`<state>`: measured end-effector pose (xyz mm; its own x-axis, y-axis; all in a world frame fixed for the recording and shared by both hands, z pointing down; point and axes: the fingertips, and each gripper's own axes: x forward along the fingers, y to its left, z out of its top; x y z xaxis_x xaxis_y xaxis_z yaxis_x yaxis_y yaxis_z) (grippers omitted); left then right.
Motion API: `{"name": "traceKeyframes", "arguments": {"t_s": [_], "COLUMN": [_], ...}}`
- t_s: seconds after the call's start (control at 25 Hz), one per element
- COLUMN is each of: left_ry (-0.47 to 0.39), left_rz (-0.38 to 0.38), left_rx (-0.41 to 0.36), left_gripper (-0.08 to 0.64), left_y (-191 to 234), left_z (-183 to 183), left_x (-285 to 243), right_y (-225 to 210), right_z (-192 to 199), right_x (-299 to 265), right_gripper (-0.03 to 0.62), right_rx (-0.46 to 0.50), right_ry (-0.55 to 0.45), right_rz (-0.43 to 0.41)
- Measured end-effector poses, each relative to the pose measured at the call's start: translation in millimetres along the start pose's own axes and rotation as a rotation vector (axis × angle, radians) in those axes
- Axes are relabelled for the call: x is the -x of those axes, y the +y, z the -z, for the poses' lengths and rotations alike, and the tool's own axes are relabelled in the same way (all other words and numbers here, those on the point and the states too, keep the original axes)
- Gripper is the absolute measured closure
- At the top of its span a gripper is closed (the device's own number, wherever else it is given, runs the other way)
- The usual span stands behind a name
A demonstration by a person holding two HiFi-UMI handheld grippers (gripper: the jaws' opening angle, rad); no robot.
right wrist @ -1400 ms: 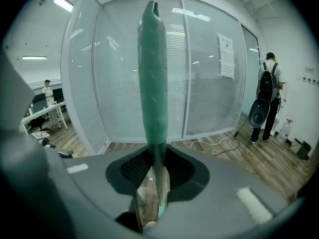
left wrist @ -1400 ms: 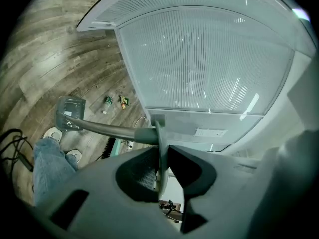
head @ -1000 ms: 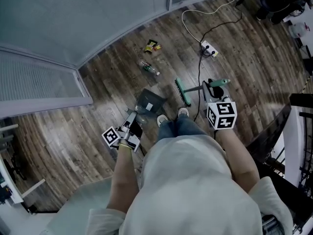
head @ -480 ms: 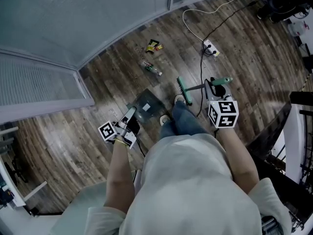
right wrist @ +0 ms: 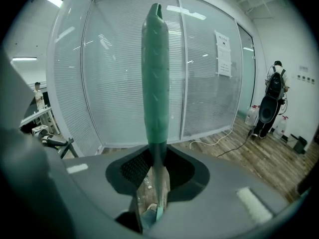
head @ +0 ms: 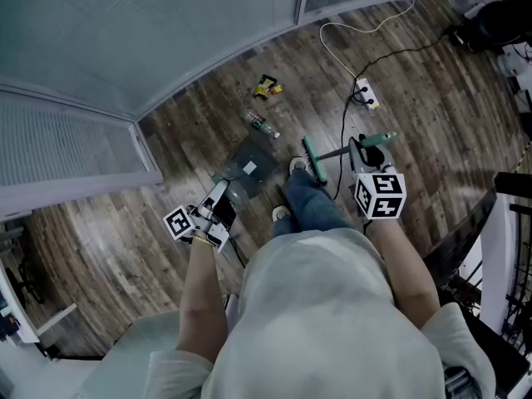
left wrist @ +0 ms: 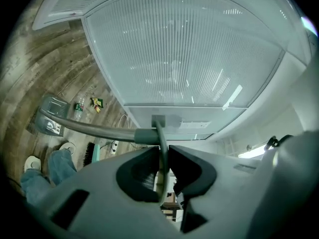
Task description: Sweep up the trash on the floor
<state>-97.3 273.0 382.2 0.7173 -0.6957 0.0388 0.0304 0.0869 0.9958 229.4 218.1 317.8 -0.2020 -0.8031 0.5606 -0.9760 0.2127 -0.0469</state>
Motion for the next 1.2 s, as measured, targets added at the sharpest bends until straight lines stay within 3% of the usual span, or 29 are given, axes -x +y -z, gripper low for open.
{"name": "traceKeyframes", "arguments": {"t_s": [0.68,1.2], "left_ry": [-0.060,-0.081], "left_rz": [-0.027,-0.102], "left_rx": [-0.021,-0.013], "left_gripper": [0.492,0.492], "left_y": [-10,9], "left_z": [-83,-116], "left_x": [-86,-104], "right_y": [-42,-47], "right_z": [-68,-90], "right_x": [-100,-177], "right_gripper": [0.499,0.499], "right_rx": [0.045,0.078], "right_ry": [0.016,0.062], "right_rz": [-0.058,-0.150]}}
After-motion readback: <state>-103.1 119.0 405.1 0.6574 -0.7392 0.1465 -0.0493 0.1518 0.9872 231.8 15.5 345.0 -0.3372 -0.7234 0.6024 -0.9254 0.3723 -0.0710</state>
